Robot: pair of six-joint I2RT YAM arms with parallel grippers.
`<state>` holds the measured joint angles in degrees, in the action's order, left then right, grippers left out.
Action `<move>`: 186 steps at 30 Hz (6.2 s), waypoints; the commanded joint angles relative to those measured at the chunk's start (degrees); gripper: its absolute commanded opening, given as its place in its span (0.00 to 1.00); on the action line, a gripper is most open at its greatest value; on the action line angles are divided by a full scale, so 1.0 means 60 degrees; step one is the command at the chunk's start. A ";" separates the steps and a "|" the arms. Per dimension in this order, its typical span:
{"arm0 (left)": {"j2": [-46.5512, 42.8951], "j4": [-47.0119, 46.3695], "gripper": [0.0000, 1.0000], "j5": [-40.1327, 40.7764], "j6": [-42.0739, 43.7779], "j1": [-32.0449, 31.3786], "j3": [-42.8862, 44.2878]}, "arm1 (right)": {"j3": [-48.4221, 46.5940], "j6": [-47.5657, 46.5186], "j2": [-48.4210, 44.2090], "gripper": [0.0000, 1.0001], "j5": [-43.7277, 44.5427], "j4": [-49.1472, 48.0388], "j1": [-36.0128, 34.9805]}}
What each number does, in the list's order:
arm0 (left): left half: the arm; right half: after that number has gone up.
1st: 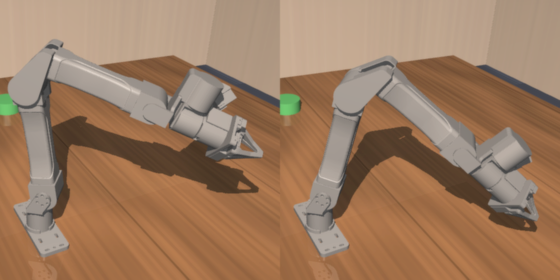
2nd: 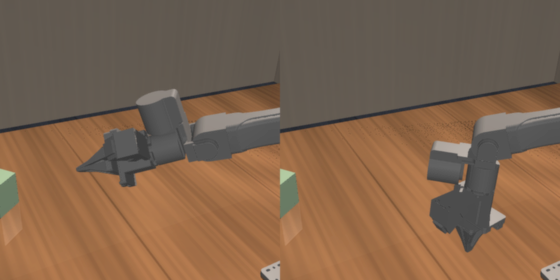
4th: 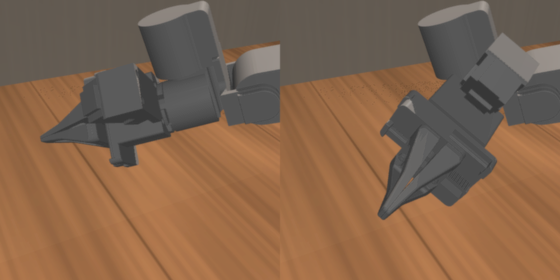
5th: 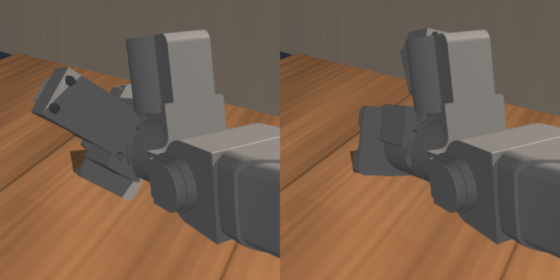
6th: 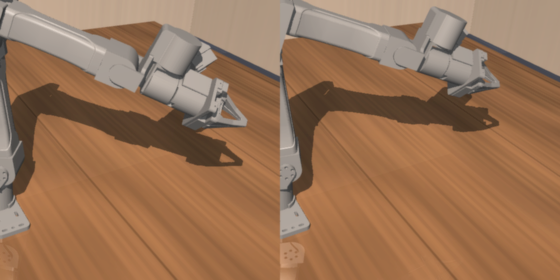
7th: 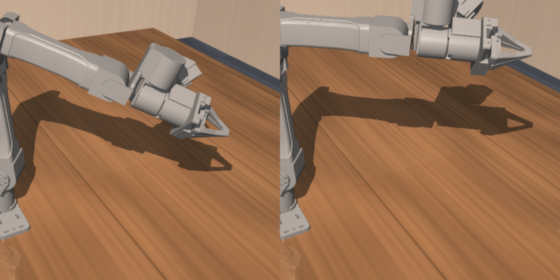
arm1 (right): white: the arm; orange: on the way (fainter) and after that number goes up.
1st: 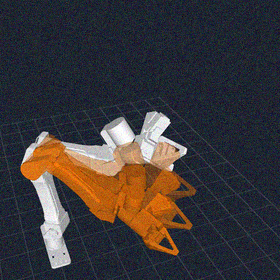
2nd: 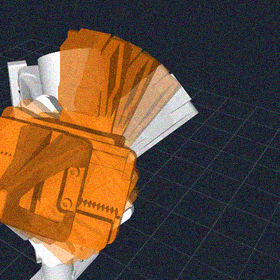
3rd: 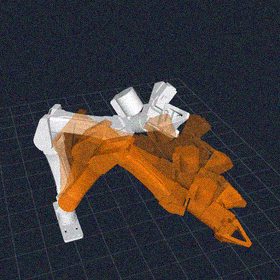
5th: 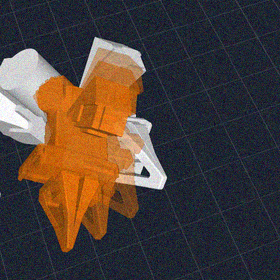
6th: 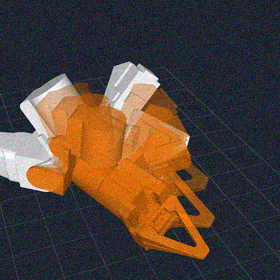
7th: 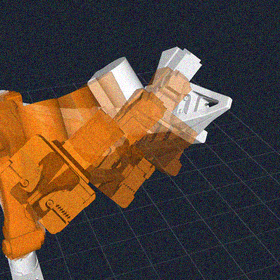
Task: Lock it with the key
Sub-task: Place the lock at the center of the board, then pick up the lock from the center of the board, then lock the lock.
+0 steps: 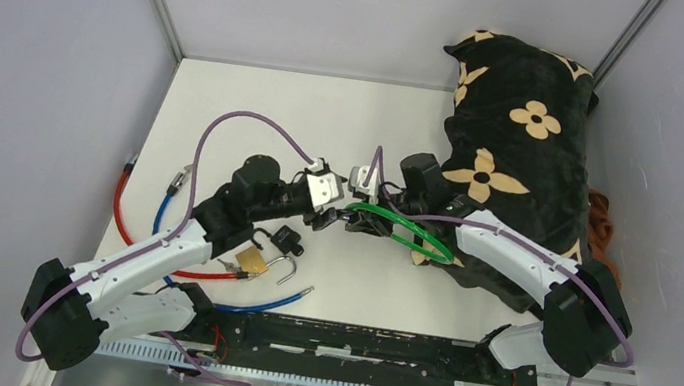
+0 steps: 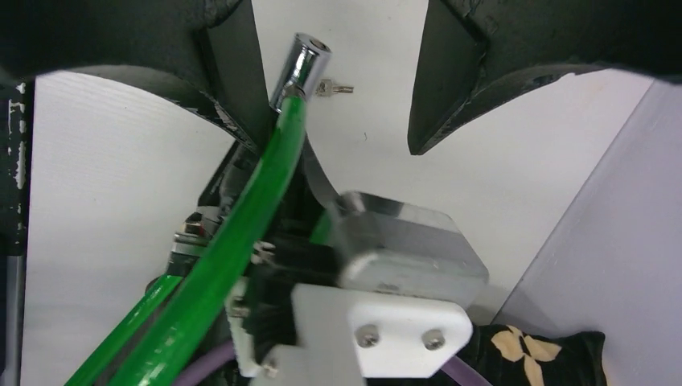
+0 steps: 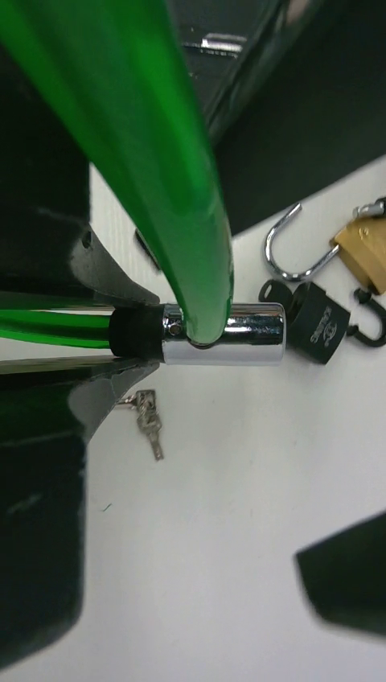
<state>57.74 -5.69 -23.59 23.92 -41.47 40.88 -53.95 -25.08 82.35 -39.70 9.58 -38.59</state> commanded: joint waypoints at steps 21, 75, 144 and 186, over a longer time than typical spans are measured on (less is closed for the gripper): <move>-0.0589 -0.1808 0.02 -0.2083 -0.2176 -0.0002 -0.0115 | -0.0382 0.0011 0.1041 0.00 0.0035 -0.0255 -0.0190; -0.5620 -0.1002 0.84 0.3463 -0.4520 0.4024 -0.3710 | -0.3079 0.2121 0.3511 0.98 0.4762 -0.0497 -0.2503; 0.0515 0.5138 0.79 -0.5795 -0.1429 0.4364 0.0305 | 0.0672 0.2492 0.0312 0.00 0.1639 -0.3792 -0.1648; -0.0208 0.5762 0.02 -0.5456 0.0541 0.3587 0.0282 | 0.1270 0.1621 -0.0077 0.98 -0.0925 -0.4363 -0.1647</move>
<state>57.01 32.86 -50.11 32.16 -19.79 40.86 -48.58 -14.39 83.90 -41.56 -10.15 -48.27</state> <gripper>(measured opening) 0.069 0.978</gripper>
